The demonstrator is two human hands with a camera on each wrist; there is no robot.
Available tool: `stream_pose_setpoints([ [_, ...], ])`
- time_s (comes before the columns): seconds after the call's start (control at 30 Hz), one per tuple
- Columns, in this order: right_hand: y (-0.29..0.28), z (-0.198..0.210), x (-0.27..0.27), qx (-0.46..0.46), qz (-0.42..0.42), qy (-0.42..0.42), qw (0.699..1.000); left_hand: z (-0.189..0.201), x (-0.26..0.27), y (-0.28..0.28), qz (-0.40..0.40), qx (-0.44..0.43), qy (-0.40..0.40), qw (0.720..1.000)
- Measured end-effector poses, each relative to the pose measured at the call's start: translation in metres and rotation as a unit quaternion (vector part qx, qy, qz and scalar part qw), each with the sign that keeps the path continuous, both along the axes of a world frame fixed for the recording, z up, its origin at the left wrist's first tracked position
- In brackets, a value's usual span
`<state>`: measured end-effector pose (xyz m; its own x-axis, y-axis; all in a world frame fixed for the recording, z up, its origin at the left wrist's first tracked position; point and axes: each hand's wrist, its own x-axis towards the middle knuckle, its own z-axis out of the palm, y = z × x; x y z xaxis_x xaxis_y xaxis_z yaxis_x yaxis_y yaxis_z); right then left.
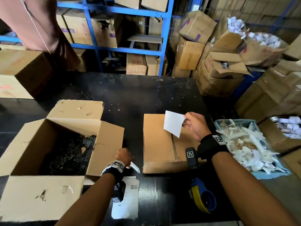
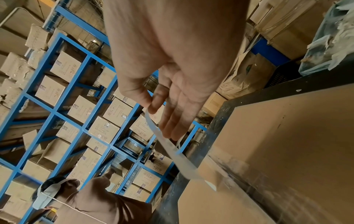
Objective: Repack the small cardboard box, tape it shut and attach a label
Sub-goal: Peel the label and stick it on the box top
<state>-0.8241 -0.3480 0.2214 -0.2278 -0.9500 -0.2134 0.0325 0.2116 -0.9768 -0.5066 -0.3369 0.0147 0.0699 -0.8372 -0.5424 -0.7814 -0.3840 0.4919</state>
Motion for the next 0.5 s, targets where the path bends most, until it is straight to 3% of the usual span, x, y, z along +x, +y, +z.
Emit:
stream_pose_setpoints([
  [0.17,0.002,0.001,0.003,-0.006,0.005,0.018,1.0,0.065,-0.018,-0.003,-0.007,-0.105,-0.004,0.994],
  [0.3,0.004,0.004,0.01,-0.026,0.0,0.049,0.998,0.132,-0.046,-0.028,0.019,-0.161,0.145,0.976],
  [0.4,0.005,0.005,0.017,-0.055,0.016,0.083,0.995,0.174,-0.071,-0.049,0.079,-0.132,0.28,0.948],
  [0.5,0.007,0.002,0.023,-0.084,0.047,0.124,0.988,0.205,-0.092,-0.062,0.085,-0.067,0.316,0.943],
])
